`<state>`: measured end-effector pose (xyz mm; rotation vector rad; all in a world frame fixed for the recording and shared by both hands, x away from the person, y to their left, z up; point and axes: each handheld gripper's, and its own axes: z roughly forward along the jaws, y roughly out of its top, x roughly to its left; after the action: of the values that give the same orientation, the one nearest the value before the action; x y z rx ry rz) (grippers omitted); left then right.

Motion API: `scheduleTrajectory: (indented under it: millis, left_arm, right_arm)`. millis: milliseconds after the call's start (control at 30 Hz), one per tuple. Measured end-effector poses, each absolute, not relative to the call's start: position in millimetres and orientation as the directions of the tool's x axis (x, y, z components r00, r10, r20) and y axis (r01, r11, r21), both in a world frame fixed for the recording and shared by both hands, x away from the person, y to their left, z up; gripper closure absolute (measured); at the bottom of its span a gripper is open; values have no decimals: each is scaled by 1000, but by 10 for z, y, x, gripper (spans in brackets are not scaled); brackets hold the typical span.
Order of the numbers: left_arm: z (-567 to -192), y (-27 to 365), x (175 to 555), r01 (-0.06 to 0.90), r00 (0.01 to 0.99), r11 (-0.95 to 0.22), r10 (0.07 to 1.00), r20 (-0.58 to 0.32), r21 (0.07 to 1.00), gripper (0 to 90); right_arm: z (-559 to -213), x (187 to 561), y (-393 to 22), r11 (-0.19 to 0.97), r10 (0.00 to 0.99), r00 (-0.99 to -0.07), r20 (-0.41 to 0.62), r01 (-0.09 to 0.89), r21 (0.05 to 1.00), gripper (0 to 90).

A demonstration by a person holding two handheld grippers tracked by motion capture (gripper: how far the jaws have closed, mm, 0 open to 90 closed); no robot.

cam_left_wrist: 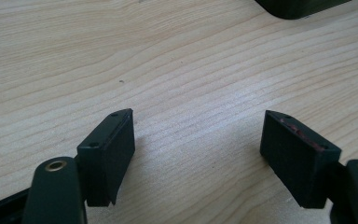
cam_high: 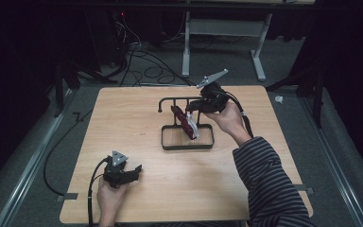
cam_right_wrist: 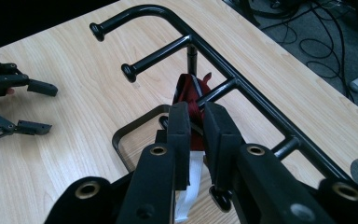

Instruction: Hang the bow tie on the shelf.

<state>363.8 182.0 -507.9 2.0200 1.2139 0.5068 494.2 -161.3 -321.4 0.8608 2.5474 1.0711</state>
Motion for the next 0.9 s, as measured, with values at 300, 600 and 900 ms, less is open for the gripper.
scheduleTrajectory:
  millis: [300, 600, 900]
  left_arm:
    - [-5077, 1819, 3638, 597, 481, -305, 876, -27, 742, 267]
    - [-5077, 1818, 3637, 596, 481, -306, 876, -25, 742, 266]
    - [-5077, 1818, 3637, 596, 481, -306, 877, -25, 742, 266]
  right_arm:
    - [-3214, 4916, -1652, 535, 611, -792, 14, 426, 730, 768]
    - [-3207, 4842, -1668, 532, 608, -794, 9, 415, 738, 728]
    - [-3242, 4849, -1634, 552, 593, -805, -6, 401, 731, 757]
